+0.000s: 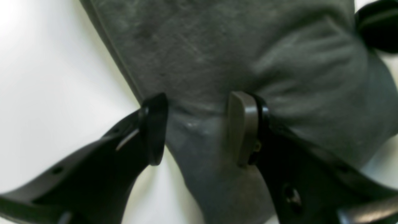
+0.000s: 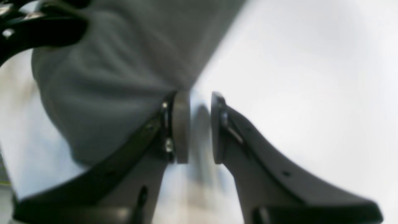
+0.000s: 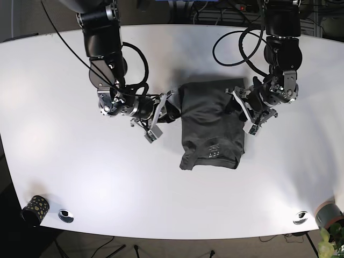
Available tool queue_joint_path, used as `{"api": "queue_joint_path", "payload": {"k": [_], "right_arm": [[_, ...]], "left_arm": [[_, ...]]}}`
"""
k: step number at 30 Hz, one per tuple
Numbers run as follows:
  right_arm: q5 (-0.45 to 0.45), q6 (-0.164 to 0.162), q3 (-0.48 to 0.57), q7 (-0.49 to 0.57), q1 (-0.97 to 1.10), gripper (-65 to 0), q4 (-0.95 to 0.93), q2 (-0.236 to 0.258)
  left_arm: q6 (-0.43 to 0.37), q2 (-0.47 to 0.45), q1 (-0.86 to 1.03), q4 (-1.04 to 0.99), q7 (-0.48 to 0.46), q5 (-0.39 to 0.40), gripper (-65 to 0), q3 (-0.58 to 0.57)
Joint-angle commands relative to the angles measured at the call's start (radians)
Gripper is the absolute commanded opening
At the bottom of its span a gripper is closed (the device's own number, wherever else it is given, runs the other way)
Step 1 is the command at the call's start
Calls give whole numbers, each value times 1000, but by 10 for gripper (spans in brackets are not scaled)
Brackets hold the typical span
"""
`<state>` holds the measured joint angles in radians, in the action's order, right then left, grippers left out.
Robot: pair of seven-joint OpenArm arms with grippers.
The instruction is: Fold the T-shirt properly
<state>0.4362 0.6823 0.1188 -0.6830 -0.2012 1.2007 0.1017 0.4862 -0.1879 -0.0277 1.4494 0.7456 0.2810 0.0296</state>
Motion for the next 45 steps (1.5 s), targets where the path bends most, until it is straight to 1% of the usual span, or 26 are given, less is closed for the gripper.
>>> {"api": "queue_joint_path", "payload": {"k": [1,5,7,8,9,10,12,15,17,19,21,23,25,28,30,32,38,41,43,44,45], "right_arm": [[108,16,-1,3,-13,-549,60,51],[230,16,-1,-11,9,-549,147,125],[253,16,-1,-11,22,-549,179,145],[263,0,-1,-11,30,-549,199,158],[269,-22,-1,-11,36,-549,213,168],[269,-36,-1,-11,36,-549,222,174],[276,-51,-1,-11,39,-549,233,191],[278,-51,-1,-11,56,-549,239,212],[278,-51,-1,-11,56,-549,239,214],[278,-52,-1,-11,58,-549,236,212],[278,-52,-1,-11,59,-549,238,211],[278,-52,-1,-11,59,-549,236,211],[278,-52,-3,-11,59,-549,233,211],[278,-55,-3,-11,59,-549,233,208],[278,-57,-3,-11,56,-549,233,197],[278,-57,-3,-11,53,-549,233,189],[278,-57,-3,-11,52,-549,239,186],[278,-57,-3,-11,50,-549,239,183],[278,-57,-9,-11,50,-549,239,183],[278,-57,-20,-11,50,-549,239,181],[278,-57,-38,-11,53,-549,239,180]], "left_arm": [[-2,-11,-8,55,15,-4,-357,2],[-10,-5,4,196,16,-7,-356,3],[-13,-3,1,238,16,-9,-351,3],[-31,-2,1,258,16,-9,-351,2],[-57,5,-1,267,16,-9,-350,-1],[-83,18,-2,271,16,-9,-349,-3],[-160,64,-27,274,13,-10,-311,-3],[-258,104,-62,268,13,-12,-207,-27],[-323,112,-81,262,12,-15,-162,-67],[-419,117,-102,231,10,-59,-142,-129],[-472,140,-116,208,10,-104,-140,-173],[-512,176,-127,172,9,-177,-140,-218],[-518,201,-128,127,-16,-236,-140,-234],[-518,218,-96,43,-114,-297,-140,-248],[-518,216,-76,-22,-182,-314,-140,-271],[-518,215,-62,-83,-219,-315,-140,-293],[-518,133,-51,-174,-225,-306,-140,-285],[-512,81,-18,-164,-222,-305,-140,-222],[-482,40,-7,-158,-208,-305,-140,-161],[-456,24,-5,-161,-192,-305,-140,-136],[-410,0,-4,-164,-169,-305,-140,-99]]}}
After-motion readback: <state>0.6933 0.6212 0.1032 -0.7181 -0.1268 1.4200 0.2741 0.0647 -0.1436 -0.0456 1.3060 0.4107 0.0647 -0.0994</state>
